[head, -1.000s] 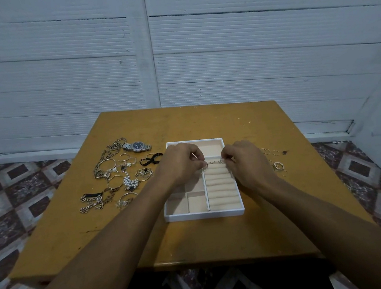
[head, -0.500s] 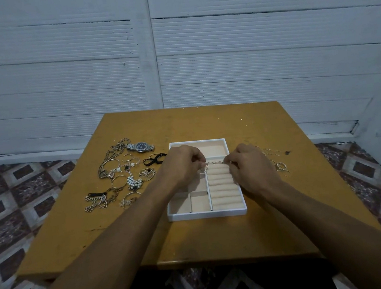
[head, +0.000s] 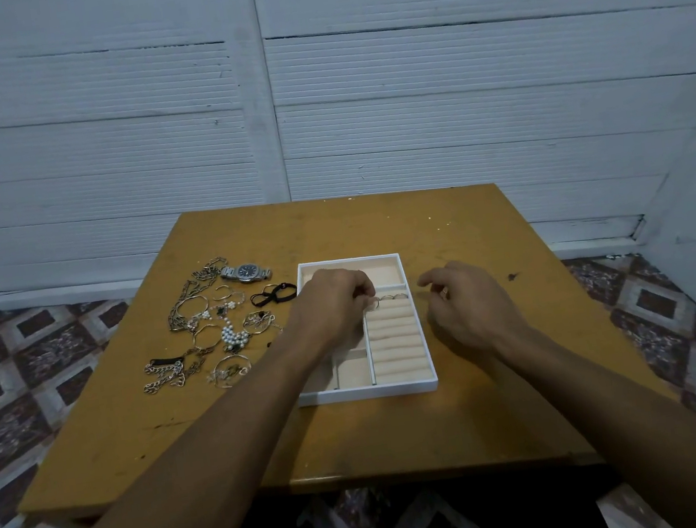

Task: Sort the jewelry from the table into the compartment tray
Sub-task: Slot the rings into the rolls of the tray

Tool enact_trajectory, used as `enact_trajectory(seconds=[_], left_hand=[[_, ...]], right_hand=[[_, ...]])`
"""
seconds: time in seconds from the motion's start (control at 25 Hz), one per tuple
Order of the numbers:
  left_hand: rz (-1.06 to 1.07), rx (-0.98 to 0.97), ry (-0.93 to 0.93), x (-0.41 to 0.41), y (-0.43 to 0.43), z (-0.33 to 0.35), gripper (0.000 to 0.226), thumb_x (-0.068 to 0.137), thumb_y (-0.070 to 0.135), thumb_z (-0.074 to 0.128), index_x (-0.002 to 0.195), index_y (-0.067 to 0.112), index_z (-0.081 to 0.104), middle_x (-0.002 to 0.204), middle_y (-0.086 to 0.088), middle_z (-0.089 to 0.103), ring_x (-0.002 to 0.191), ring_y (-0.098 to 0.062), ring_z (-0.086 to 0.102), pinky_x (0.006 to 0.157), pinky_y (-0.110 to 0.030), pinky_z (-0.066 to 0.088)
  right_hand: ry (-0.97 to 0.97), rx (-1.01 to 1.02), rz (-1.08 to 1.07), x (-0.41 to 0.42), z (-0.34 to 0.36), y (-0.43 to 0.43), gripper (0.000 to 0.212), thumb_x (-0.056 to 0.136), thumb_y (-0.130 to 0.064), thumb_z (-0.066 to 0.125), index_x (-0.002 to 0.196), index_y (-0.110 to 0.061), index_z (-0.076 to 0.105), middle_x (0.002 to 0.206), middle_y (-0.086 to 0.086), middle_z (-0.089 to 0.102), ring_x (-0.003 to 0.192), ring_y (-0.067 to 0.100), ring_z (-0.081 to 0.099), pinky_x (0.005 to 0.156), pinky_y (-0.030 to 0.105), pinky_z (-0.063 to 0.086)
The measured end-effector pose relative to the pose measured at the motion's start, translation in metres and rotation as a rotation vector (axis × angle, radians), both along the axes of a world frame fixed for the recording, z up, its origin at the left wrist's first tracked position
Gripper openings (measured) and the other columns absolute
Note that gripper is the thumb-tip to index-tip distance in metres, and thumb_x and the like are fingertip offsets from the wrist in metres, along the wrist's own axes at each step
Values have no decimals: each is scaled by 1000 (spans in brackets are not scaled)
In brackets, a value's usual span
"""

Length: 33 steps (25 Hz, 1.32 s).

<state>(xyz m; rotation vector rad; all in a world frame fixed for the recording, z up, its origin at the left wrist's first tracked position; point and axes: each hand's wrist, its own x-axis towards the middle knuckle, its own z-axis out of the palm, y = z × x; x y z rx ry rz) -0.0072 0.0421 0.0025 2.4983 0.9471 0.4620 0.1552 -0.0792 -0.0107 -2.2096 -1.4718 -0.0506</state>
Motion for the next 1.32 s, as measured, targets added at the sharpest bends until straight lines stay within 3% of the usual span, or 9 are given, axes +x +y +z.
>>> enact_trajectory(seconds=[0.12,0.52,0.8,1.0,1.2,1.32], left_hand=[[-14,73,24,0,-1,1,12,90,24,63,99,21,71,99,2,70,92,-16,62,79,-38,54],[-124,257,135,-8,-5,4,23,96,24,54,113,25,70,108,3,67,105,-17,58,71,-31,48],[-154,332,249,-10,-6,-1,41,84,18,68,124,30,64,115,6,58,109,-14,52,66,-27,45],[-154,313,224,-9,-9,-8,35,89,20,64,123,26,64,115,1,53,108,-19,49,74,-33,48],[-164,344,243,-6,-10,-6,45,82,15,69,126,23,62,114,-1,53,106,-21,51,64,-30,37],[-155,354,144,2,-18,-1,34,86,17,64,120,21,67,113,-2,58,104,-23,53,73,-34,44]], right_hand=[[5,-30,-33,6,-1,-6,28,93,-25,51,117,-24,66,101,-3,64,89,12,55,74,30,50],[19,-19,-30,7,-1,-11,29,91,-22,50,113,-23,68,104,-2,67,93,15,58,80,35,52],[16,-16,-47,11,-5,-15,28,91,-21,51,113,-21,68,106,-2,68,94,14,59,80,35,54],[35,0,-61,19,-7,-20,27,91,-22,52,113,-21,68,108,-3,68,92,13,59,80,35,54],[71,33,-102,38,-4,-28,26,91,-22,54,112,-20,69,107,-1,69,88,11,59,76,32,53],[87,23,-143,51,-2,-36,26,90,-20,54,111,-19,70,105,0,69,87,14,59,77,36,54]])
